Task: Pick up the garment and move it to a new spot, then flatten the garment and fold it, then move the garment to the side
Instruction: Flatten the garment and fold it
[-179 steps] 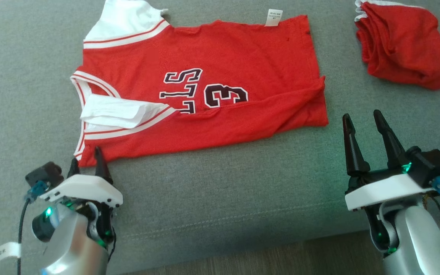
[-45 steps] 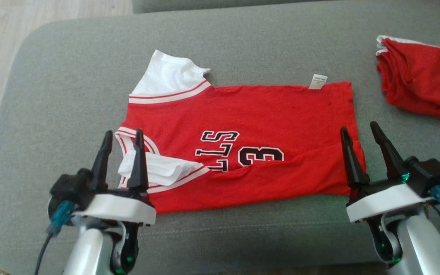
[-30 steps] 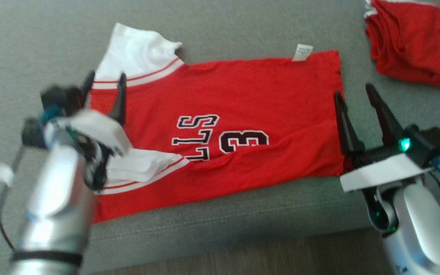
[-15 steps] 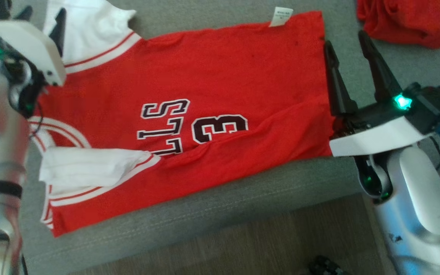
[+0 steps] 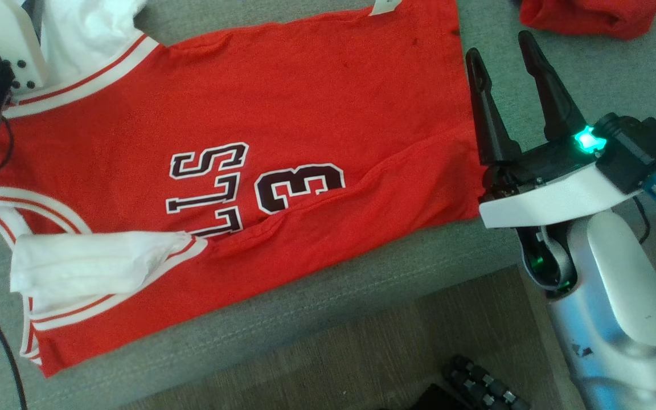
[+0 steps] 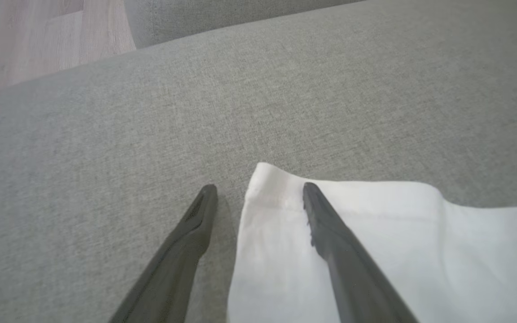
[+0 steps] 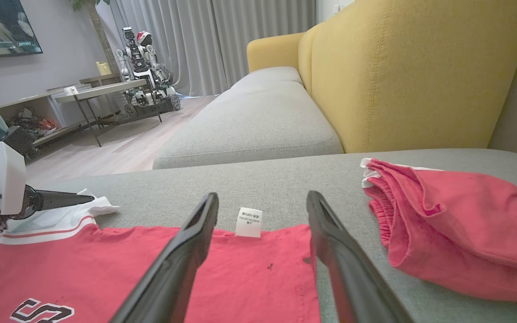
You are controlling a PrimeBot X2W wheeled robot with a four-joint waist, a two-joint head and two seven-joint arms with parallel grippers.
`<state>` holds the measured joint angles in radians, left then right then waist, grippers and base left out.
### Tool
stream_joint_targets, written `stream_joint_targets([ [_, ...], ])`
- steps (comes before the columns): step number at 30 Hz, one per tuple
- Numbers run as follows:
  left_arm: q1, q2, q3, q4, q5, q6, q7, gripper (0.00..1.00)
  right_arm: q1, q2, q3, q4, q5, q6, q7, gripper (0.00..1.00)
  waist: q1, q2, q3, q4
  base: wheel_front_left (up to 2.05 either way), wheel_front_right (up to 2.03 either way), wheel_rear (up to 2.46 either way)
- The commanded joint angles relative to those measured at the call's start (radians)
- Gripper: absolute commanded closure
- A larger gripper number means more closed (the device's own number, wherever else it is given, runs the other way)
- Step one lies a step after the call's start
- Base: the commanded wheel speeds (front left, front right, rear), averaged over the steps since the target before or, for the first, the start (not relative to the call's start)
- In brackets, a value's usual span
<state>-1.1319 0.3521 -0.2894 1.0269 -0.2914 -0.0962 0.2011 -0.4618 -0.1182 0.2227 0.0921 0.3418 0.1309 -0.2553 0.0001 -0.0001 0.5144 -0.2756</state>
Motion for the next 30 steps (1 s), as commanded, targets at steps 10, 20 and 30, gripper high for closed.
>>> stream_joint_targets([
  [10,-0.069,0.028,-0.015,0.036,-0.001,-0.015,-0.024,1.00,-0.004,0.005,-0.015,-0.009,0.009,0.000,-0.006,0.00,-0.0001,0.0001,-0.002,0.011,0.00,0.00,0.00],
  [20,-0.059,-0.028,-0.019,0.003,-0.021,-0.017,-0.264,1.00,-0.124,-0.019,-0.026,0.191,0.057,0.000,0.083,0.00,-0.0001,0.0001,-0.043,0.106,0.00,0.00,0.00],
  [30,-0.002,-0.105,-0.059,-0.041,-0.041,-0.027,-0.377,1.00,-0.298,-0.147,0.026,0.473,0.106,0.000,0.209,0.00,-0.0001,0.0001,-0.070,0.203,0.00,0.00,0.00],
])
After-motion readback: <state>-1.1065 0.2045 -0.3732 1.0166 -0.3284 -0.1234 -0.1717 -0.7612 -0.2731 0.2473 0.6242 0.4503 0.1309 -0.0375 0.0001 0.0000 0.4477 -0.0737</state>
